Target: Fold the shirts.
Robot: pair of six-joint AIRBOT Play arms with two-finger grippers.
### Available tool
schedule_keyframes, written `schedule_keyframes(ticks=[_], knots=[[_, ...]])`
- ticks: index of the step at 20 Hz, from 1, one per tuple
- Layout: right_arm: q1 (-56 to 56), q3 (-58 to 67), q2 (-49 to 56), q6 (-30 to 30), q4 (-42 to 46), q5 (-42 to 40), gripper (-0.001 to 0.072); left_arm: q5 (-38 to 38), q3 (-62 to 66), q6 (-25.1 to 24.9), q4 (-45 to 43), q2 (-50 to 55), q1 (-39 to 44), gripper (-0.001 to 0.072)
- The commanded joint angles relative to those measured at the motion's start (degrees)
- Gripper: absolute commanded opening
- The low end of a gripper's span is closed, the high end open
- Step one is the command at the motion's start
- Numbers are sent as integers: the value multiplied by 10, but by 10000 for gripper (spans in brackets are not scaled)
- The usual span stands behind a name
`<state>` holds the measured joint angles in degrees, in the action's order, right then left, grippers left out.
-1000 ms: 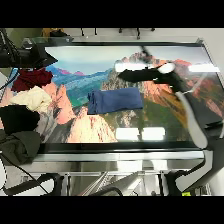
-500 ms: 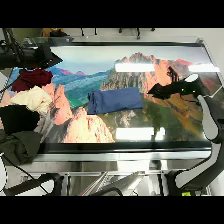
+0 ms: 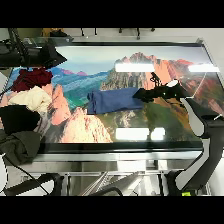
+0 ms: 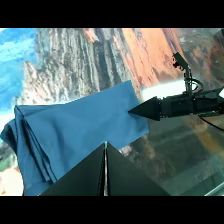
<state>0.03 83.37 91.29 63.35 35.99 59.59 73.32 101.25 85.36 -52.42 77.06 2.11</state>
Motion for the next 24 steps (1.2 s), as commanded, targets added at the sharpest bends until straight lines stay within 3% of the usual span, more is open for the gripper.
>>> schedule_keyframes(ticks=[1,2,3,7,10,13,18,24], knots=[[14,0,5,-38,-60,-14,201,0,0,0,0,0,1,18],[13,2,3,-62,-91,-4,24,1,0,0,0,0,1,19],[10,7,-1,-75,-110,3,16,1,0,0,0,0,1,18],[-60,32,-65,-74,-107,-8,15,3,0,0,0,0,1,18],[-206,31,-133,35,-13,-9,14,2,0,0,0,0,1,19],[-360,30,-173,132,116,47,13,2,0,0,0,0,1,18],[-548,-21,-208,129,181,132,13,2,0,-6,0,0,1,18],[-595,-156,-252,132,270,144,13,2,0,-15,0,0,1,18]])
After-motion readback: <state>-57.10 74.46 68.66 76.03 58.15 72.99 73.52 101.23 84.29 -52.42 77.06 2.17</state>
